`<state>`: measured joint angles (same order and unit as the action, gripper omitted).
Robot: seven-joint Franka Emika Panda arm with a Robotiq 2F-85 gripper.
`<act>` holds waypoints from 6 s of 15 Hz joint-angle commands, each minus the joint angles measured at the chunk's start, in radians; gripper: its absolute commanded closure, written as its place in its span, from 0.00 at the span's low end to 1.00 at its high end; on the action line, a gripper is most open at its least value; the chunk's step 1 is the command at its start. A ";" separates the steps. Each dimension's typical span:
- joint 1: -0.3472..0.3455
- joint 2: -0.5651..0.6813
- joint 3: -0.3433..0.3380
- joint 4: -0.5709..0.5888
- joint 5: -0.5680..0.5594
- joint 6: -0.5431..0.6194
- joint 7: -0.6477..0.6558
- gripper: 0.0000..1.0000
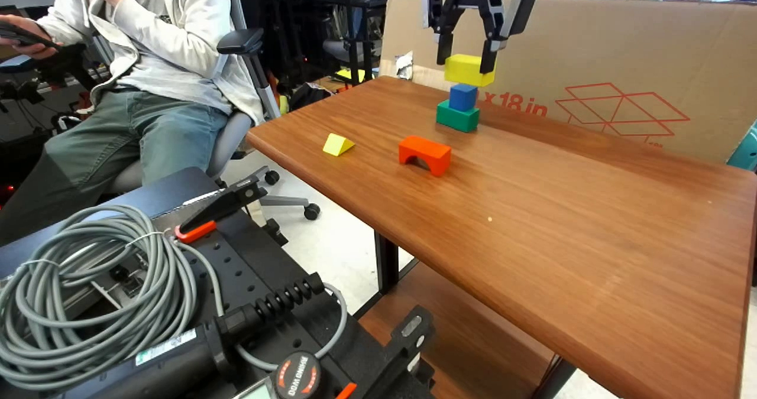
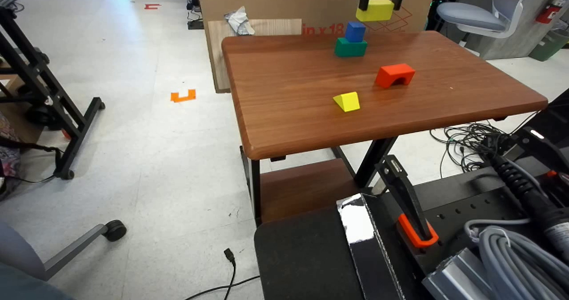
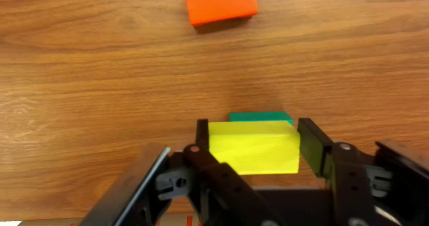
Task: Stack up the blocks in opposite order
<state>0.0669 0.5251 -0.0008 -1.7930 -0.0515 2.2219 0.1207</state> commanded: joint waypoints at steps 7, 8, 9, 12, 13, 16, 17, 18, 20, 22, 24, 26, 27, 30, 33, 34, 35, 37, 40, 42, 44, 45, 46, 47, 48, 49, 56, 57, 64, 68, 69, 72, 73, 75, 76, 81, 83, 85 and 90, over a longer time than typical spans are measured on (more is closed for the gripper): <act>-0.032 -0.206 -0.005 -0.312 -0.017 0.054 -0.066 0.59; -0.033 -0.213 -0.005 -0.333 -0.017 0.066 -0.069 0.59; -0.035 -0.219 -0.004 -0.353 -0.016 0.078 -0.079 0.59; -0.031 -0.229 -0.007 -0.406 -0.027 0.140 -0.075 0.59; -0.031 -0.227 -0.007 -0.416 -0.028 0.156 -0.077 0.59; -0.032 -0.211 -0.007 -0.426 -0.023 0.199 -0.079 0.59; -0.033 -0.207 -0.007 -0.427 -0.021 0.204 -0.081 0.59; -0.034 -0.199 -0.007 -0.422 -0.018 0.206 -0.080 0.59; -0.037 -0.185 -0.005 -0.412 -0.010 0.200 -0.085 0.59; -0.038 -0.173 -0.005 -0.403 -0.008 0.199 -0.084 0.59; -0.038 -0.160 -0.006 -0.397 -0.009 0.200 -0.080 0.59; -0.040 -0.146 -0.006 -0.389 -0.007 0.199 -0.082 0.59; -0.042 -0.138 -0.004 -0.384 -0.002 0.197 -0.085 0.59; -0.045 -0.122 -0.002 -0.372 0.004 0.201 -0.089 0.59; -0.046 -0.119 0.000 -0.368 0.010 0.208 -0.092 0.59; -0.046 -0.120 0.002 -0.369 0.014 0.214 -0.095 0.59; -0.045 -0.120 0.003 -0.371 0.017 0.220 -0.099 0.59; -0.044 -0.119 0.005 -0.371 0.021 0.223 -0.104 0.42; -0.043 -0.128 0.007 -0.379 0.020 0.224 -0.108 0.02; -0.038 -0.155 0.003 -0.400 0.008 0.240 -0.101 0.00; -0.027 -0.183 -0.011 -0.408 -0.020 0.253 -0.076 0.00; -0.025 -0.192 -0.016 -0.397 -0.026 0.249 -0.068 0.00; -0.025 -0.200 -0.017 -0.386 -0.029 0.240 -0.065 0.00; -0.025 -0.205 -0.017 -0.374 -0.029 0.232 -0.062 0.00; -0.026 -0.206 -0.017 -0.354 -0.025 0.225 -0.060 0.00; -0.028 -0.205 -0.016 -0.336 -0.018 0.221 -0.055 0.00; -0.023 -0.079 -0.005 -0.157 -0.004 0.218 -0.037 0.00; -0.023 -0.058 -0.001 -0.134 0.001 0.214 -0.042 0.00; -0.017 0.055 0.022 -0.018 0.020 0.205 -0.053 0.00; -0.012 0.115 0.026 0.028 0.019 0.192 -0.053 0.00; -0.010 0.128 0.026 0.037 0.018 0.190 -0.053 0.00; -0.005 0.154 0.027 0.058 0.016 0.183 -0.055 0.34; -0.002 0.156 0.025 0.060 0.014 0.185 -0.054 0.44; 0.001 0.151 0.023 0.057 0.011 0.187 -0.052 0.60; 0.000 0.142 0.023 0.050 0.012 0.190 -0.054 0.66; -0.003 0.097 0.022 0.013 0.011 0.198 -0.056 0.91; 0.000 0.065 0.019 -0.033 0.004 0.219 -0.054 0.91; 0.000 0.012 0.019 -0.107 -0.002 0.250 -0.060 0.91; -0.002 -0.133 0.012 -0.297 -0.010 0.272 -0.051 0.91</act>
<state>0.0619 0.5078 0.0217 -1.9477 -0.0524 2.4587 0.0703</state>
